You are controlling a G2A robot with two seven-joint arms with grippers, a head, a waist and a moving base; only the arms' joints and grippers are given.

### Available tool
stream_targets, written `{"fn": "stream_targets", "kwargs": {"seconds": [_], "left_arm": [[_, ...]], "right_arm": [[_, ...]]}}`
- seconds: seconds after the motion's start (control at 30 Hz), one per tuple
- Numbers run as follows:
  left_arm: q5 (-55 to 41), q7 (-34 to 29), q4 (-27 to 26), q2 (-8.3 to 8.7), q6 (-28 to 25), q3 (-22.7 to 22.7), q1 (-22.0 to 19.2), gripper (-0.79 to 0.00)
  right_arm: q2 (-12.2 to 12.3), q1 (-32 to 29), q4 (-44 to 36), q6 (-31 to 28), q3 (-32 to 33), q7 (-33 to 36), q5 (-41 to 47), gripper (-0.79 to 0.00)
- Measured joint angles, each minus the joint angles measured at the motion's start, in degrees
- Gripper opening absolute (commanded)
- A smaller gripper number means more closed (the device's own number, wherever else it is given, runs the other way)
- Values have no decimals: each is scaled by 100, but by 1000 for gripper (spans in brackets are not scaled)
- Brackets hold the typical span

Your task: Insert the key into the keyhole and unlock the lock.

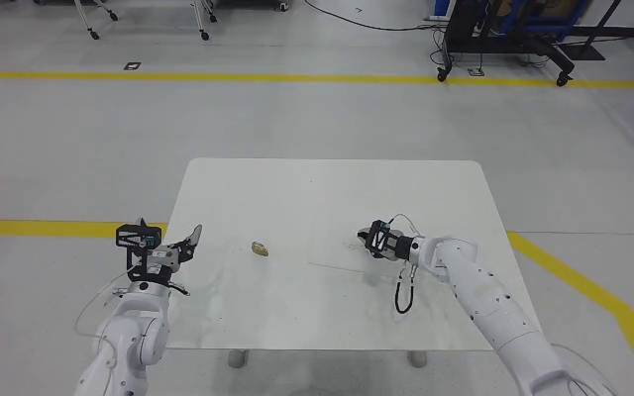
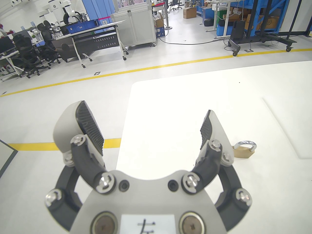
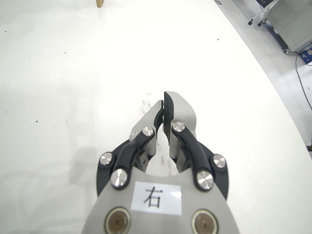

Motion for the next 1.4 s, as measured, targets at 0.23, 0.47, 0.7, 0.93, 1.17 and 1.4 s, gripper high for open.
{"fn": "stream_targets", "kwargs": {"seconds": [0.23, 0.47, 0.7, 0.93, 1.17, 1.4], "left_arm": [[0, 0, 0, 0, 0, 0, 0, 0], [0, 0, 0, 0, 0, 0, 0, 0], [0, 0, 0, 0, 0, 0, 0, 0], [0, 0, 0, 0, 0, 0, 0, 0], [-880, 414, 70, -32, -106, -378, 42, 0], [-3354, 344, 154, -184, -1054, 236, -631, 0]], "right_arm": [[-15, -86, -16, -77, -57, -88, 121, -785], [9, -302, -272, -259, 55, -1186, 695, -785], [42, -411, -337, -1024, 349, -1960, 1851, -785], [43, -457, -173, -1289, 449, -2024, 2433, -785], [39, -494, -158, -1246, 452, -2002, 2481, -785], [-107, -666, -119, -1184, 207, -1832, 3673, -785]]}}
